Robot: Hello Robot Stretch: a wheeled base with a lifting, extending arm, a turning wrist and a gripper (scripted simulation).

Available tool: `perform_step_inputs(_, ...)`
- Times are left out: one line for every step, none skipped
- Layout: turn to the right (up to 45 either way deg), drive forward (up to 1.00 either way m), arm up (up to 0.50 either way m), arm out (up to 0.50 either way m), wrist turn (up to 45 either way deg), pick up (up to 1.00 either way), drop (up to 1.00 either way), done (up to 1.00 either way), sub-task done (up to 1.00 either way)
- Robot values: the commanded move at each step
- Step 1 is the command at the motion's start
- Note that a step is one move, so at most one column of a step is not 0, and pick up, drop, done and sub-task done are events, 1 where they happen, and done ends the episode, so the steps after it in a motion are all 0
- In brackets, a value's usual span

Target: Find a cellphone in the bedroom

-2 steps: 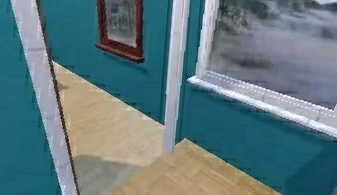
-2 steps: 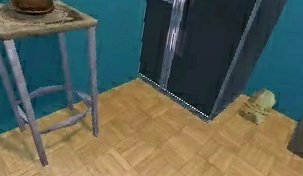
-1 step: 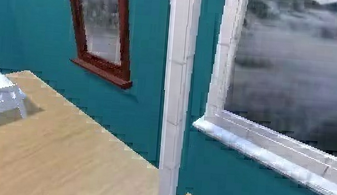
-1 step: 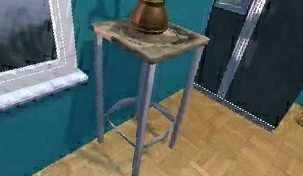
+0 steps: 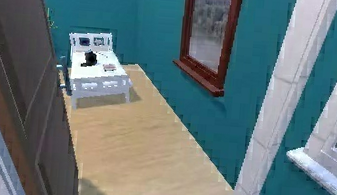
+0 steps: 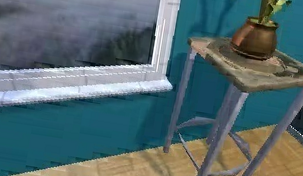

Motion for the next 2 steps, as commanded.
perform_step_inputs(0.0,0.45,0.0,0.0,0.0,0.0,0.0,0.0,0.0)
perform_step_inputs(-21.0,0.0,0.0,0.0,0.0,0.0,0.0,0.0,0.0)
